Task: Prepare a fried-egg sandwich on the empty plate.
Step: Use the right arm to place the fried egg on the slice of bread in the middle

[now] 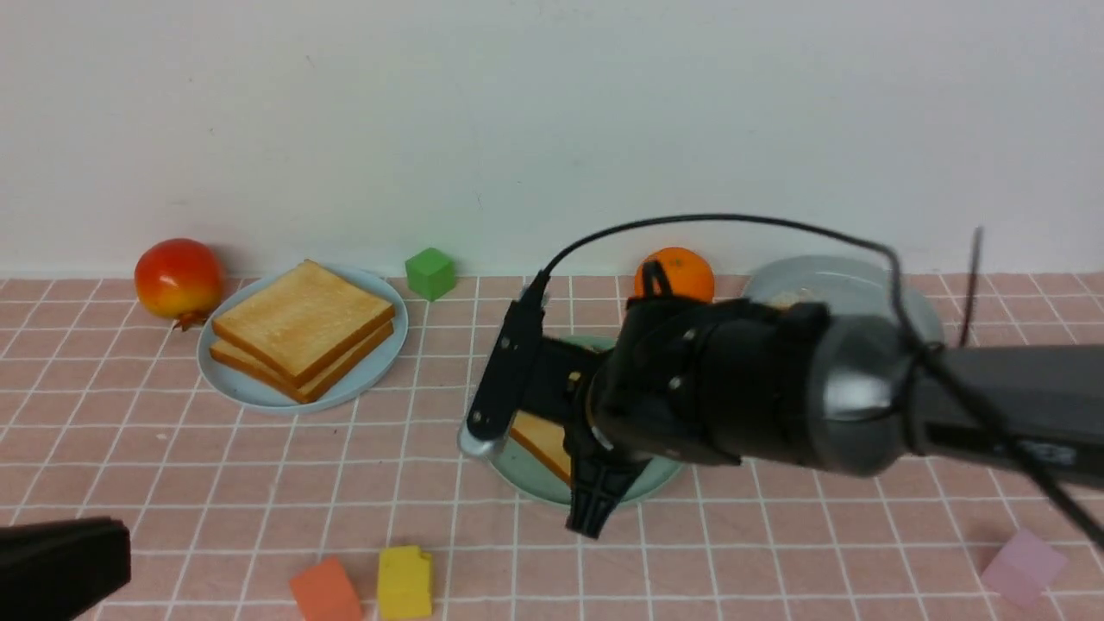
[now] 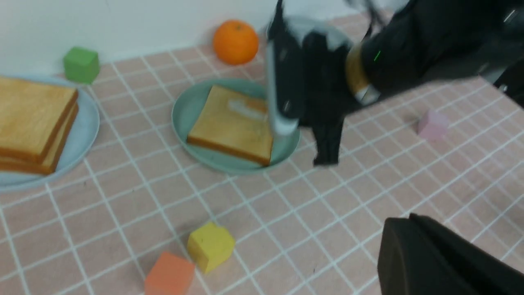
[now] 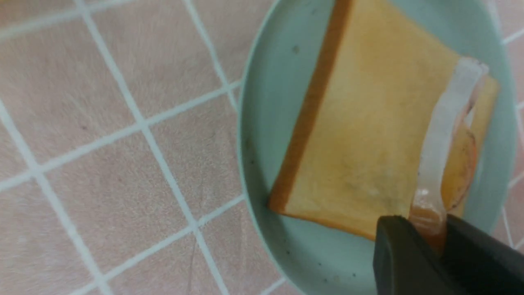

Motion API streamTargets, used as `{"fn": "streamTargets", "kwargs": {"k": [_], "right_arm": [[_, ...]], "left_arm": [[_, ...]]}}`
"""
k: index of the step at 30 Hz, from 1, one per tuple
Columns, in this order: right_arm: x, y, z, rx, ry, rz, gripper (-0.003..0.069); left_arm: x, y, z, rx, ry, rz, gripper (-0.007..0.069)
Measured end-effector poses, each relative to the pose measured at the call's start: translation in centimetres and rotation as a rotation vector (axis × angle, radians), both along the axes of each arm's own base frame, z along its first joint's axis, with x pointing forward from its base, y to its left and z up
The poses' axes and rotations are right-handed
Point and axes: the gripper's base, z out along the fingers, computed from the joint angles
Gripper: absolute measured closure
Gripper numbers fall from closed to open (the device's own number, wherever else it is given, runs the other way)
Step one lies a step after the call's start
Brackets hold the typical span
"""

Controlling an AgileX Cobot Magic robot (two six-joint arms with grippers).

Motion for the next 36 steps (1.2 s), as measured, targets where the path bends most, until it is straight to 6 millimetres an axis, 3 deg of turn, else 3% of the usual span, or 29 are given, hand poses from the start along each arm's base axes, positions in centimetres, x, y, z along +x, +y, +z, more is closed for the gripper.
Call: {"fn": "streamTargets", "kwargs": {"k": [3, 6, 20, 24, 32, 34, 36], "right_arm": [[0.6, 0.2, -1.9, -0.064, -0.016, 0.03, 0.0547], [0.9, 0.2, -2.4, -0.074, -0.037, 0.018, 0.0547], [1.7, 0.3, -2.1, -0.024, -0.128, -0.051, 0.054], [1.7, 0.3, -2.1, -0.022, -0.127, -0.055, 0.0475], [1.6, -0.1, -2.1, -0.044, -0.121, -0.1, 0.0207], [1.4, -0.1, -1.9, -0.05, -0.12, -0.111, 0.0182], [0.1, 0.3, -0.5, -0.055, -0.125, -0.129, 0.015]], "left_arm": [[0.0, -0.1, 0.2, -0.019, -0.019, -0.001, 0.0634], [0.0, -0.1, 0.2, -0.02, -0.02, -0.001, 0.0634], [0.1, -0.1, 0.3, -0.022, -0.023, -0.001, 0.0634], [0.1, -0.1, 0.3, -0.022, -0.023, -0.001, 0.0633], [0.1, -0.1, 0.3, -0.02, -0.025, 0.0, 0.0622], [0.1, -0.1, 0.3, -0.02, -0.025, 0.0, 0.062], [0.1, 0.0, 0.3, -0.018, -0.026, 0.0, 0.062]]}}
